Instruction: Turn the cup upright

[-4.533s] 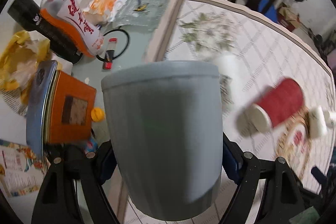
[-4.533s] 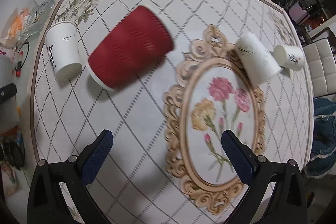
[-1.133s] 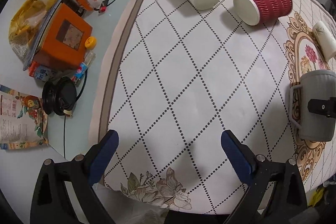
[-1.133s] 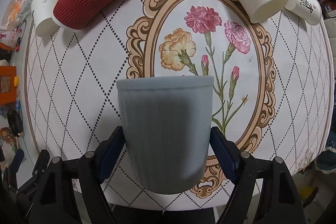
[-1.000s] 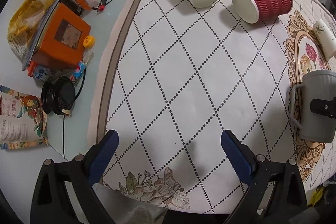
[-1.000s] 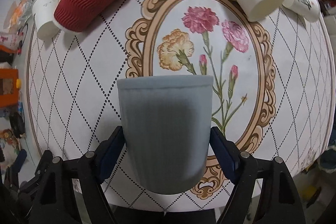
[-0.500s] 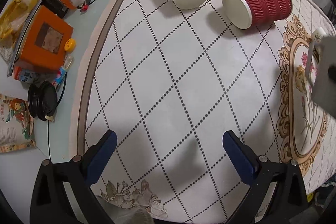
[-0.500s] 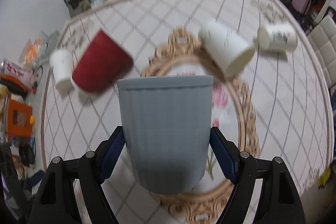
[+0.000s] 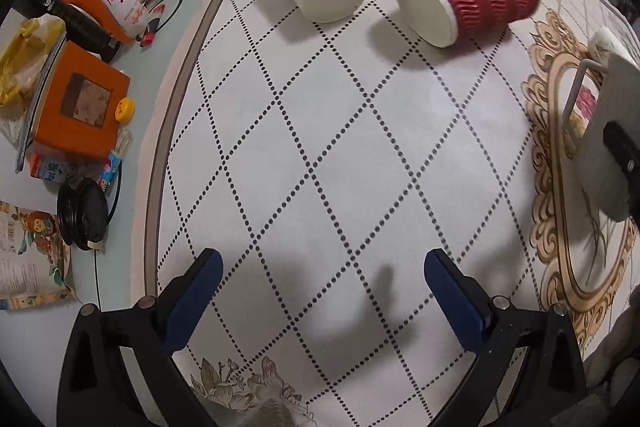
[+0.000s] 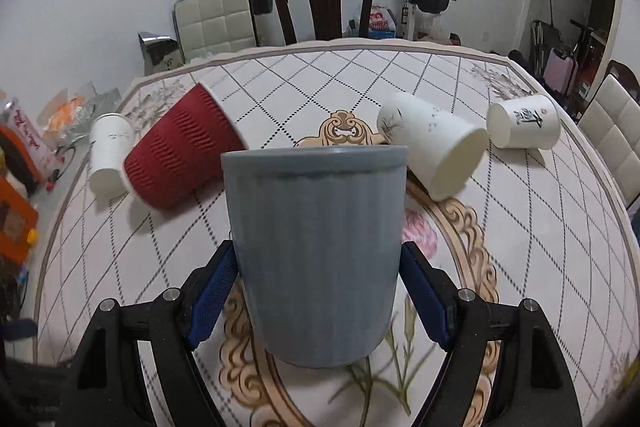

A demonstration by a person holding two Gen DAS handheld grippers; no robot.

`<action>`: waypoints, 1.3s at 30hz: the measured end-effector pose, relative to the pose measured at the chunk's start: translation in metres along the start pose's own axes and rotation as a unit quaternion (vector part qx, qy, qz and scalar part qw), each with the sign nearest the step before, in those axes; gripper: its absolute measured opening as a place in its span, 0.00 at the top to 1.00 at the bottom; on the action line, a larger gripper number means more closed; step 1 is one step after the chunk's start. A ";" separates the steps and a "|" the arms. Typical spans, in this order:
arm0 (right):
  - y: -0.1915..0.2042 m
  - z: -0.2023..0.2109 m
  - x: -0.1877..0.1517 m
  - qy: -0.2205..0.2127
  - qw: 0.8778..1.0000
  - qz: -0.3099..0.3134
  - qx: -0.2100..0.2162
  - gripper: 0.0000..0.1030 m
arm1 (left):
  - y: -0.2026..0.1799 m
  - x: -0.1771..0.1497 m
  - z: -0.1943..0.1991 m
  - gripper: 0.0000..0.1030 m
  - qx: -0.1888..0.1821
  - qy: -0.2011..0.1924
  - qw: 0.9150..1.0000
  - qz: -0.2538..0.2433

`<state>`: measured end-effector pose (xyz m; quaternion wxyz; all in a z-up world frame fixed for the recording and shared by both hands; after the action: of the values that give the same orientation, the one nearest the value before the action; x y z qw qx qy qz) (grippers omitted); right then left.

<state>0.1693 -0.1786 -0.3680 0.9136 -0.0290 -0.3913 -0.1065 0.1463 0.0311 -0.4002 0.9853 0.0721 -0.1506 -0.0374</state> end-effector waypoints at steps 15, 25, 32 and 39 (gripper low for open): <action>-0.010 0.053 -0.040 0.043 0.999 0.000 -0.022 0.06 | -0.006 -0.014 0.055 0.00 -0.026 -0.048 0.998 -0.017; -0.045 0.139 -0.021 0.040 0.997 -0.017 -0.068 0.00 | -0.006 -0.029 0.133 0.00 -0.037 -0.098 0.994 -0.013; -0.062 0.235 0.011 0.033 0.996 -0.008 -0.080 0.00 | 0.000 -0.054 0.226 0.00 -0.039 -0.141 0.989 -0.010; -0.070 0.335 0.040 0.020 0.998 0.018 -0.064 0.00 | 0.008 -0.077 0.310 0.00 -0.055 -0.188 0.980 0.025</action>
<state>-0.0568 -0.2084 -0.1095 0.9192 -0.0922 -0.3650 -0.1158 -0.0203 0.0063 -0.1286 0.9425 0.0052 -0.3324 -0.0341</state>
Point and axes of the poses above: each gripper's, at about its wrist camera, not at the fingertips, and z roughly against the way its jaws point, y to its left, x to its top, the point moved 6 cm from there along -z, roughly the way its jaws point, and after that the axes turned 9 degrees about -y, right-handed, at the moved point
